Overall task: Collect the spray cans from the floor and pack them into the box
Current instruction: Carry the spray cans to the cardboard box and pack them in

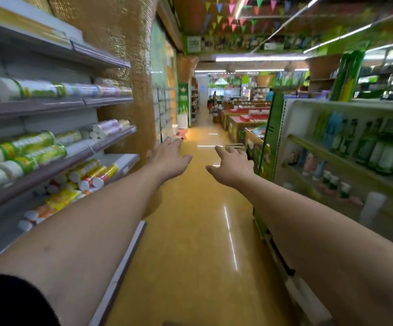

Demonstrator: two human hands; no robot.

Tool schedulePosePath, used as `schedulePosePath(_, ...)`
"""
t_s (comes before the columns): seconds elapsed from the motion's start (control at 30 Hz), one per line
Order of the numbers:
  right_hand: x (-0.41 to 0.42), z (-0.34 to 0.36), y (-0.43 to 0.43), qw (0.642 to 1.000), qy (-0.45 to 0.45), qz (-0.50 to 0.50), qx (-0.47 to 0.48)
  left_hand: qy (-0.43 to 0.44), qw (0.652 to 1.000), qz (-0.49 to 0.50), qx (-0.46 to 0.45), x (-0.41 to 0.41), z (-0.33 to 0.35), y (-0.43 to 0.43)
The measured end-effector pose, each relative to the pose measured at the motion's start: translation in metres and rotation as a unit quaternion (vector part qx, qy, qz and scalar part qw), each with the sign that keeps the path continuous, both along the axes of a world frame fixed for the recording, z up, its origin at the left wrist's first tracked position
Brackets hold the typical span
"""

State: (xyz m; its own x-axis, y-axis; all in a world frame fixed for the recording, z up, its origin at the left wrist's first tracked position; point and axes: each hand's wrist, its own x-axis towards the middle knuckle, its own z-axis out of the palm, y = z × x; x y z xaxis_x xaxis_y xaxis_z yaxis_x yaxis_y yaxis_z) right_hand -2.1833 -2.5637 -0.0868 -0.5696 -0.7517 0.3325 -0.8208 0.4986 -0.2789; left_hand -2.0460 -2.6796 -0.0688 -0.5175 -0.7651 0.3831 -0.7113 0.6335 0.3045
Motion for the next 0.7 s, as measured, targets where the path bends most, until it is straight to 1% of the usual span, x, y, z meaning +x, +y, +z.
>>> schedulePosePath(0.2, 0.021, 0.024, -0.01, 0.999, 0.026, 0.022, -0.008, -0.008, 0.999, 0.015, -0.026, 0.022, 0.022, -0.004)
schedulePosePath(0.3, 0.03, 0.025, -0.021, 0.999, 0.022, 0.045, -0.003, -0.011, 0.999, 0.023, -0.026, 0.037, 0.021, -0.008)
schedulePosePath(0.4, 0.038, 0.016, -0.031, 0.997, 0.009, 0.076, 0.005, -0.028, 0.998, 0.054, -0.019, 0.056, 0.01, -0.014)
schedulePosePath(0.47, 0.045, 0.006, -0.037, 0.994, 0.005, 0.111, 0.018, -0.034, 0.995, 0.089, -0.008, 0.072, 0.0, -0.014)
schedulePosePath(0.57, 0.063, -0.008, -0.051, 0.985, -0.019, 0.168, 0.023, -0.062, 0.988, 0.141, -0.018, 0.108, -0.014, -0.002)
schedulePosePath(0.63, 0.09, -0.016, -0.059, 0.975, -0.039, 0.218, 0.036, -0.078, 0.982, 0.171, -0.017, 0.14, -0.021, 0.012)
schedulePosePath(0.7, 0.126, -0.025, -0.064, 0.956, -0.04, 0.285, 0.051, -0.105, 0.973, 0.207, -0.008, 0.178, -0.027, 0.03)
